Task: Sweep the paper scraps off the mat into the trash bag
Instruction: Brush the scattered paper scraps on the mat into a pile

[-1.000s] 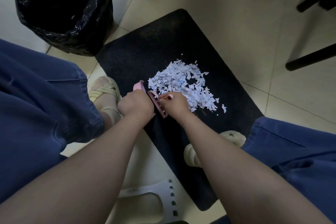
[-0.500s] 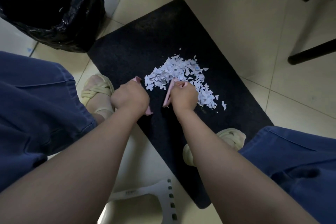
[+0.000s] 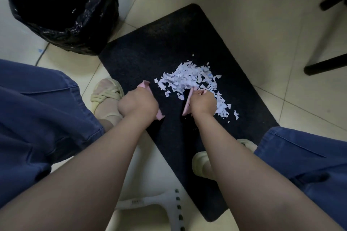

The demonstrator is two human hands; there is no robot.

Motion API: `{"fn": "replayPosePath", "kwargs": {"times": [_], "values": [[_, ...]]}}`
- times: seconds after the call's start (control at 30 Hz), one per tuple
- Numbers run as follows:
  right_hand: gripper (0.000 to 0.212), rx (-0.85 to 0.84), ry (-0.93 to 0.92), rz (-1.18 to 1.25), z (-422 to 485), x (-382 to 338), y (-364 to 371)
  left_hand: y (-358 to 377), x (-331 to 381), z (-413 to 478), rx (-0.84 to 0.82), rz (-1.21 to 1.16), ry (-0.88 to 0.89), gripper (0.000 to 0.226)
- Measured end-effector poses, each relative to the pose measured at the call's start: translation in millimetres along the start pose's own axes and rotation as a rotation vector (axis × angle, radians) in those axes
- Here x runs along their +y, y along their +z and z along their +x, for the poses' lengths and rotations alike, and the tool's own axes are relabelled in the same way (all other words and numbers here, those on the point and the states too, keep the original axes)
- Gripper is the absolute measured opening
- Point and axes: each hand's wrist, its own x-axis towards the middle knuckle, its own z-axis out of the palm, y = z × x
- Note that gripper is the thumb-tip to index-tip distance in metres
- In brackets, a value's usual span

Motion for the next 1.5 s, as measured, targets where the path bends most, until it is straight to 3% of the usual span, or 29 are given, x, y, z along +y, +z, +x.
{"fn": "replayPosePath", "kwargs": {"times": [0.13, 0.23, 0.4, 0.5, 0.73, 1.07, 1.17, 1.27, 1.37, 1.5], "values": [[0.034, 0.001, 0.010, 0.132, 1, 1, -7, 2, 0, -1, 0.008, 0.008, -0.005, 0.034], [0.033, -0.042, -0.076, 0.081, -5, -4, -1, 1, -1, -2, 0.014, -0.001, 0.000, 0.033], [0.014, -0.080, -0.227, 0.102, -15, -23, 22, -6, -1, 5, 0.042, -0.021, -0.031, 0.032], [0.018, -0.123, -0.307, 0.125, -17, -38, 36, -7, -3, 12, 0.047, -0.015, -0.049, 0.030], [0.019, -0.311, -0.251, 0.154, -12, -42, 62, -4, -5, 21, 0.055, 0.001, -0.065, 0.026], [0.030, 0.147, -0.184, 0.038, -15, -18, 32, -4, 4, 8, 0.060, 0.003, 0.017, 0.034], [0.028, 0.137, -0.206, 0.068, -22, -18, 32, -4, 3, 7, 0.066, -0.007, 0.021, 0.036], [0.021, -0.026, -0.263, 0.118, -24, -20, 46, -4, 1, 10, 0.072, -0.019, 0.015, 0.035], [0.016, -0.162, -0.207, 0.189, -16, -21, 55, -2, 0, 13, 0.077, -0.023, 0.001, 0.031], [0.023, 0.000, -0.107, 0.071, -9, -22, 38, 0, 0, 19, 0.080, -0.015, -0.024, 0.029]]}}
